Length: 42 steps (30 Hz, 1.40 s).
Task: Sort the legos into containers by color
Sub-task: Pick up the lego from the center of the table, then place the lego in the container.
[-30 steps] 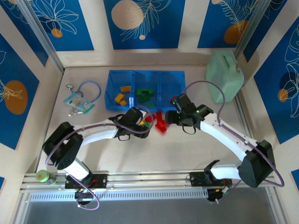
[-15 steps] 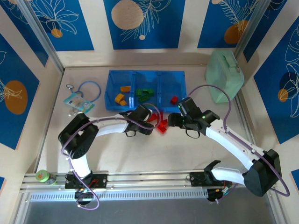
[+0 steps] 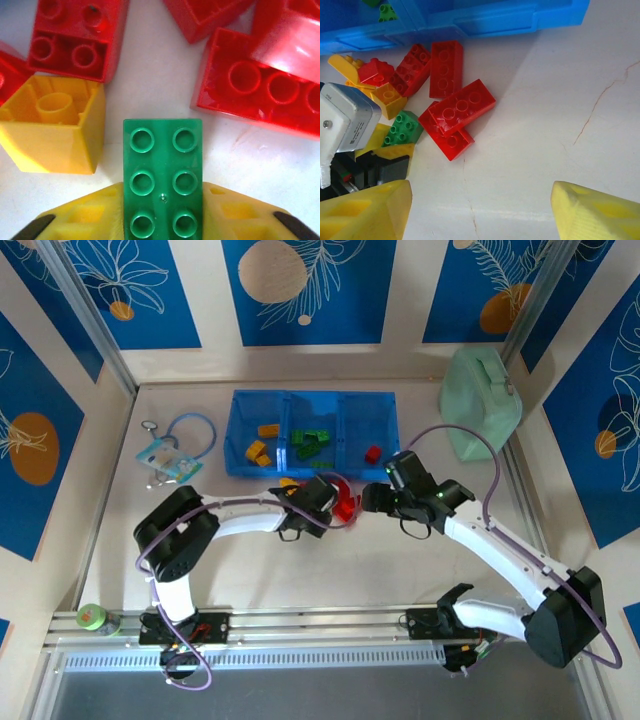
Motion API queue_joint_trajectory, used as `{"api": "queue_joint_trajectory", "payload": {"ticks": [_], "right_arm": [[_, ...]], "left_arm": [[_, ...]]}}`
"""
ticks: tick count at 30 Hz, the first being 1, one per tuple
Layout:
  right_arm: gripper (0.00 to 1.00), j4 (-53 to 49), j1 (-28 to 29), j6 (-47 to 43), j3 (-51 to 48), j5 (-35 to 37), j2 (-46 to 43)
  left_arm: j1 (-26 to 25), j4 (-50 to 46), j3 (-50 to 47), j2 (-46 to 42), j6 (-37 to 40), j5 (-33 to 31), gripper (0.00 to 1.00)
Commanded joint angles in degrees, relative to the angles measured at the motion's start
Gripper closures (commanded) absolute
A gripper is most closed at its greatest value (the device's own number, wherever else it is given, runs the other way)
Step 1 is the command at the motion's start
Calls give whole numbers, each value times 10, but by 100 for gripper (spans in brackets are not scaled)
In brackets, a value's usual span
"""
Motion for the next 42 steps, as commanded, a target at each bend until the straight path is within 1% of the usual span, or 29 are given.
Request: {"api": "queue_joint_trajectory", "payload": {"ticks": [1,4,7,10,12,15,20,21,22,23,24,25,26,28,31,34,36,39,42], "right_arm": [[27,-10,-4,10,-8,1,-28],[28,-9,-11,11,-17,2,-46],[28,-9,-17,14,-23,-5,-51],[29,-12,-16,19,-25,-14,-52],[29,-16,-13,23,-28,-14,-57],[29,-26,-10,26,-33,-13,-71],[29,-43,-10,29,-44,-13,-104],[29,-43,-10,29,-48,-17,-109],[29,-44,-10,28,-49,-19,-110],[29,-46,-10,27,-50,-19,-111],[29,-49,-10,26,-50,-20,-111],[29,-51,-9,26,-51,-20,-111],[29,-50,-9,26,-52,-19,-111],[29,-45,-7,26,-55,-20,-111],[29,-37,-4,26,-59,-21,-111],[29,-27,-3,24,-63,-23,-107],[29,-20,-3,23,-64,-25,-102],[29,-8,-1,23,-66,-31,-92],[29,-4,6,24,-65,-32,-81]], "left_arm": [[2,-33,17,-44,-1,-19,72],[29,-38,36,-88,10,6,72],[74,-46,80,-98,20,26,72],[108,-71,151,-64,39,26,73],[128,-94,208,-25,51,30,73],[146,-119,273,32,64,26,73],[168,-139,351,97,64,28,72],[170,-144,363,104,64,28,70],[170,-148,371,107,64,28,63],[170,-152,378,107,63,29,48],[170,-151,376,102,61,31,29],[170,-146,371,94,60,31,22],[170,-139,357,83,58,31,19],[170,-127,324,55,51,31,18],[169,-93,246,-12,38,31,18],[169,-53,144,-79,22,29,22],[169,-18,70,-115,13,39,24],[170,32,-14,-137,8,54,28],[170,37,-43,-125,8,78,30]]}}
